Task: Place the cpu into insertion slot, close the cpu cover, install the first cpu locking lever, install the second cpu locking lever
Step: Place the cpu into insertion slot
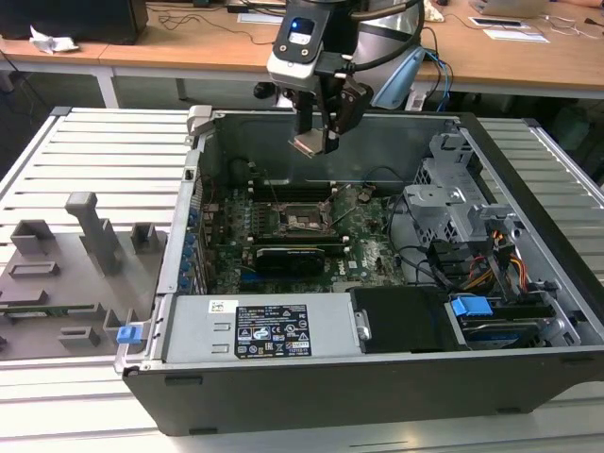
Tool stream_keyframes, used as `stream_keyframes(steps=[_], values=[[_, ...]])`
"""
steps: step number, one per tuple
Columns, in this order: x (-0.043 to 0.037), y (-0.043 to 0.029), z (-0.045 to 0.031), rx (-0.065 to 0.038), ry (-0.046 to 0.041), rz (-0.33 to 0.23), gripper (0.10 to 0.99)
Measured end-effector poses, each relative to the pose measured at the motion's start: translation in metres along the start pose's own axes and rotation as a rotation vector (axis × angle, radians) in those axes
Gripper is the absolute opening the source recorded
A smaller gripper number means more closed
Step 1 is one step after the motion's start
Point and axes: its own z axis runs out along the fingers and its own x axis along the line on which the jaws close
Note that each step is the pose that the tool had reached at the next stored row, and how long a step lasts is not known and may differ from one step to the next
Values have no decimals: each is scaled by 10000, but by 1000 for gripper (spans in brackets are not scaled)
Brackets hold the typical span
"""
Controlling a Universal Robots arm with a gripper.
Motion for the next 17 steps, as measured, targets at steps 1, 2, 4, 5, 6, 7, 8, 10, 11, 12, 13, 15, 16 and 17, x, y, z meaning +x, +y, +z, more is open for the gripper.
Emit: stream_keyframes(steps=[1,2,4,5,6,7,8,10,11,12,13,15,16,17], values=[[0,0,0,0,-4,36,525],[0,0,0,-1,-5,56,525],[0,0,-1,-1,-10,104,525],[0,0,0,-2,-12,128,525],[0,0,0,-2,-13,147,525],[0,0,0,-3,-15,169,525],[0,0,0,-3,-18,200,525],[0,0,0,-5,-23,252,525],[0,0,0,-5,-25,281,525],[0,0,-1,-5,-29,316,525],[0,0,0,-6,-31,341,525],[0,0,0,-7,-36,400,525],[0,0,-1,-7,-40,434,525],[0,0,0,-8,-42,465,525]])
